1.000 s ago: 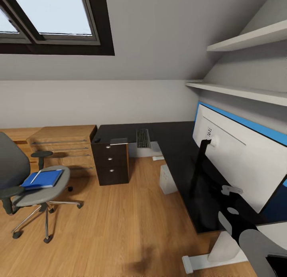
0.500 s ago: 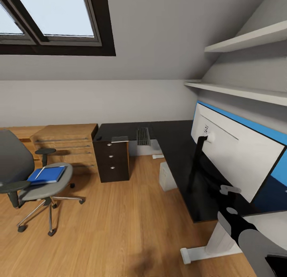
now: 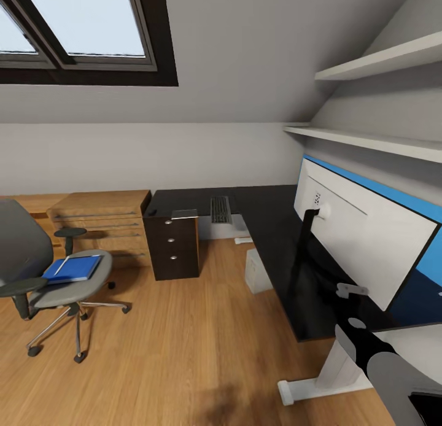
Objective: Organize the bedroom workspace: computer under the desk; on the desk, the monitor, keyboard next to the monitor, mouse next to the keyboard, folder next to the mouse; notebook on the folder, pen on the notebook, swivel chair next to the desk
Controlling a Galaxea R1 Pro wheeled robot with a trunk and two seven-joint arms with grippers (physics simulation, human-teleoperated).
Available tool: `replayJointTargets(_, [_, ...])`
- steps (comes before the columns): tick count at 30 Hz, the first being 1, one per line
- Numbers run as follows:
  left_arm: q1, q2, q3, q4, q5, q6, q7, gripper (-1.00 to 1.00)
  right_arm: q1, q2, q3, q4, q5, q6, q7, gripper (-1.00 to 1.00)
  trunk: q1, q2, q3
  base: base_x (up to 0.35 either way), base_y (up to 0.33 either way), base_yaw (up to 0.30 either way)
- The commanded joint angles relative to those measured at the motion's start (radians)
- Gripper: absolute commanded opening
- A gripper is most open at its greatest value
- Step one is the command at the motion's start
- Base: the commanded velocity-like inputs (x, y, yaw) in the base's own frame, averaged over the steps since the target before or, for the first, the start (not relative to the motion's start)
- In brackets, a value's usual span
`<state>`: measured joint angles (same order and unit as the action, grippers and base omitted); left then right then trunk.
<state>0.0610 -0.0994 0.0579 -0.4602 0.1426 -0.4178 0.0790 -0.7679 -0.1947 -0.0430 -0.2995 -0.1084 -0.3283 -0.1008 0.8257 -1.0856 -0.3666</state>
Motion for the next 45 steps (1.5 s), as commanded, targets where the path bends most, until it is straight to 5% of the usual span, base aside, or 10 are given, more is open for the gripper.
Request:
replayJointTargets(1, [0.000, -0.001, 0.002, -0.001, 0.003, -0.001, -0.001, 1.00, -0.001, 0.000, 0.002, 0.001, -0.010, -0.004, 0.002, 1.00, 0.000, -0.001, -0.001, -0.001, -0.005, 0.000])
replayJointTargets(45, [0.000, 0.000, 0.003, 0.000, 0.003, -0.001, -0.001, 1.00, -0.001, -0.006, -0.009, -0.033, -0.017, -0.011, -0.048, 1.00, 0.000, -0.001, -0.001, 0.016, -0.114, 0.000])
